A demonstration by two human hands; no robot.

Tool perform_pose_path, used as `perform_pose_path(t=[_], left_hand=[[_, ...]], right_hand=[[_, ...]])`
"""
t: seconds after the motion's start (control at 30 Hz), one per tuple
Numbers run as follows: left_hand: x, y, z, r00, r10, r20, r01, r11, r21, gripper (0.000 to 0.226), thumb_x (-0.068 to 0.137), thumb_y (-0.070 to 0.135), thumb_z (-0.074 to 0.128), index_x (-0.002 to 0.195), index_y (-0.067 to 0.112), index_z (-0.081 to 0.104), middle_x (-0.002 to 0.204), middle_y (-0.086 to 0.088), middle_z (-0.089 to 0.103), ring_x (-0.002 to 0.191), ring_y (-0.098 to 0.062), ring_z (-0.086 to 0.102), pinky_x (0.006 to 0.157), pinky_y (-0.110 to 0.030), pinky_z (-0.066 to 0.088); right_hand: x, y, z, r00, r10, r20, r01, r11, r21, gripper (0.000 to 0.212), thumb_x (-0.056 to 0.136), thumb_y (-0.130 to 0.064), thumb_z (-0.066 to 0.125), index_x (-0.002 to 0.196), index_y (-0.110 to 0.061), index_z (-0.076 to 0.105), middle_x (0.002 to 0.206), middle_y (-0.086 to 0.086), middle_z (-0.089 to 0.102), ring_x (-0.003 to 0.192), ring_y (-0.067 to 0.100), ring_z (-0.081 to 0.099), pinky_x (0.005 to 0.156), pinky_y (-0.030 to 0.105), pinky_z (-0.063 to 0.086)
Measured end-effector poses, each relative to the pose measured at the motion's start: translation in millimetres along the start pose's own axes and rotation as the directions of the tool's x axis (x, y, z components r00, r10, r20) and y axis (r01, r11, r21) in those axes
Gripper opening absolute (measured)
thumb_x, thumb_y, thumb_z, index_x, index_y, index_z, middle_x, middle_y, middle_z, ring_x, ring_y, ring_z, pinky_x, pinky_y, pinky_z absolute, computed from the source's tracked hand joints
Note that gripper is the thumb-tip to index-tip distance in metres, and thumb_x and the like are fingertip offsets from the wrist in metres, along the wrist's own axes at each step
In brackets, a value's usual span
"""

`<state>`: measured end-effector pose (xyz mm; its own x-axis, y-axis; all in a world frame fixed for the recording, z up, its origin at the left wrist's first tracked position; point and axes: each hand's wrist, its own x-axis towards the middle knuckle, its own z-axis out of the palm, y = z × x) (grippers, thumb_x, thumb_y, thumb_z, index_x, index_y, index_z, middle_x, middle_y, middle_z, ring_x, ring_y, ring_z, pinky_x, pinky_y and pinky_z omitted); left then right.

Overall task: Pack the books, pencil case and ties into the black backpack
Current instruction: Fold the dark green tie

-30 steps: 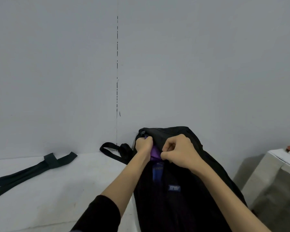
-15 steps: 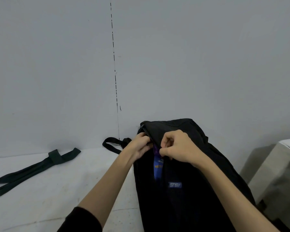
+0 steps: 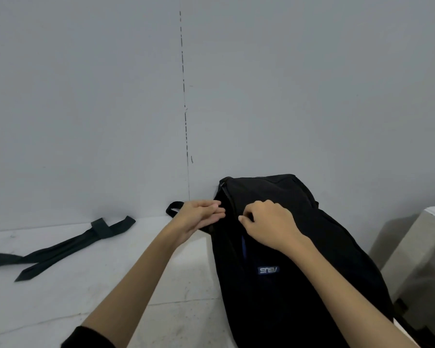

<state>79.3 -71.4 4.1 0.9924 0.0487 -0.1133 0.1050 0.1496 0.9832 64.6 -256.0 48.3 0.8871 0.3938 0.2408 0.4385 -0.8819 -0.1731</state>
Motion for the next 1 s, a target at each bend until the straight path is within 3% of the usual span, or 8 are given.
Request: perform_pose_path(t=[0.17, 0.3, 0.4, 0.57, 0.7, 0.8, 0.9, 1.0], left_hand=[[-36.6, 2.9, -51.6, 0.995, 0.032, -0.097, -0.028, 0.999, 0.038, 0.018, 0.096, 0.015, 0.053, 0.11, 0.01, 0.063, 0.101, -0.009, 0.071, 0.094, -0.017, 0.07, 0.078, -0.022, 0.056], [-71.1, -6.5, -105.5, 0.974, -0.025, -0.227, 0.05, 0.993, 0.108, 0.016, 0.096, 0.024, 0.054, 0.109, 0.019, 0.063, 0.107, -0.002, 0.07, 0.093, -0.016, 0.07, 0.074, -0.026, 0.055], [-100.8, -16.9, -159.2, 0.93, -0.05, -0.365, 0.093, 0.99, 0.101, 0.021, 0.096, 0.026, 0.054, 0.114, 0.018, 0.06, 0.11, -0.001, 0.068, 0.099, -0.018, 0.066, 0.074, -0.029, 0.054], [-140.5, -38.4, -252.6, 0.777, 0.01, -0.629, 0.211, 0.938, 0.275, 0.016, 0.094, 0.018, 0.056, 0.109, 0.017, 0.061, 0.114, -0.004, 0.062, 0.104, -0.019, 0.056, 0.075, -0.027, 0.048], [-163.4, -52.0, -333.4, 0.7, 0.205, -0.684, 0.327, 0.761, 0.561, 0.028, 0.092, 0.009, 0.054, 0.119, 0.013, 0.058, 0.126, -0.002, 0.055, 0.113, -0.017, 0.05, 0.09, -0.02, 0.036], [-172.5, -55.8, -393.0, 0.735, 0.259, -0.626, 0.393, 0.59, 0.705, 0.038, 0.093, 0.01, 0.053, 0.131, 0.016, 0.051, 0.141, -0.003, 0.046, 0.131, -0.018, 0.039, 0.106, -0.024, 0.029], [-171.0, -57.8, -433.2, 0.824, 0.189, -0.534, 0.4, 0.474, 0.785, 0.047, 0.095, 0.016, 0.052, 0.14, 0.022, 0.04, 0.153, 0.0, 0.031, 0.144, -0.019, 0.018, 0.115, -0.031, 0.018], [-158.6, -56.7, -446.7, 0.901, 0.136, -0.413, 0.333, 0.394, 0.857, 0.054, 0.095, 0.024, 0.053, 0.145, 0.028, 0.033, 0.156, 0.005, 0.022, 0.147, -0.018, 0.008, 0.116, -0.035, 0.013]], right_hand=[[2.9, -45.7, 5.0, 0.979, -0.103, -0.178, 0.112, 0.993, 0.043, 0.029, 0.097, -0.032, 0.041, 0.09, -0.014, 0.064, 0.081, 0.001, 0.066, 0.073, 0.021, 0.059, 0.065, 0.031, 0.045], [13.3, -101.6, 33.9, 0.976, -0.216, -0.033, 0.219, 0.954, 0.204, 0.025, 0.094, -0.03, 0.045, 0.092, -0.015, 0.066, 0.078, -0.003, 0.061, 0.079, 0.019, 0.054, 0.065, 0.03, 0.04], [24.5, -154.0, 68.2, 0.941, -0.305, 0.145, 0.207, 0.86, 0.466, 0.02, 0.089, -0.026, 0.053, 0.086, -0.014, 0.069, 0.064, -0.007, 0.053, 0.075, 0.016, 0.052, 0.071, 0.031, 0.046], [39.4, -240.0, 131.2, 0.844, -0.439, 0.309, 0.195, 0.787, 0.585, 0.022, 0.091, -0.022, 0.051, 0.105, -0.014, 0.065, 0.105, 0.0, 0.059, 0.087, 0.013, 0.053, 0.081, 0.027, 0.046], [52.9, -310.1, 179.5, 0.786, -0.483, 0.386, 0.209, 0.795, 0.57, 0.04, 0.095, -0.018, 0.045, 0.135, -0.016, 0.047, 0.138, 0.003, 0.047, 0.122, 0.02, 0.047, 0.1, 0.028, 0.038], [58.1, -359.1, 208.6, 0.779, -0.498, 0.381, 0.254, 0.806, 0.534, 0.053, 0.095, -0.013, 0.04, 0.147, -0.017, 0.029, 0.153, -0.002, 0.027, 0.139, 0.021, 0.025, 0.111, 0.034, 0.028], [63.3, -392.6, 228.7, 0.816, -0.449, 0.364, 0.319, 0.875, 0.364, 0.06, 0.096, -0.015, 0.039, 0.15, -0.02, 0.015, 0.158, -0.006, 0.009, 0.145, 0.023, 0.007, 0.115, 0.043, 0.018], [71.3, -409.2, 249.6, 0.886, -0.336, 0.32, 0.288, 0.939, 0.189, 0.06, 0.096, -0.017, 0.04, 0.15, -0.018, 0.014, 0.157, -0.002, 0.014, 0.145, 0.027, 0.005, 0.114, 0.049, 0.013]])
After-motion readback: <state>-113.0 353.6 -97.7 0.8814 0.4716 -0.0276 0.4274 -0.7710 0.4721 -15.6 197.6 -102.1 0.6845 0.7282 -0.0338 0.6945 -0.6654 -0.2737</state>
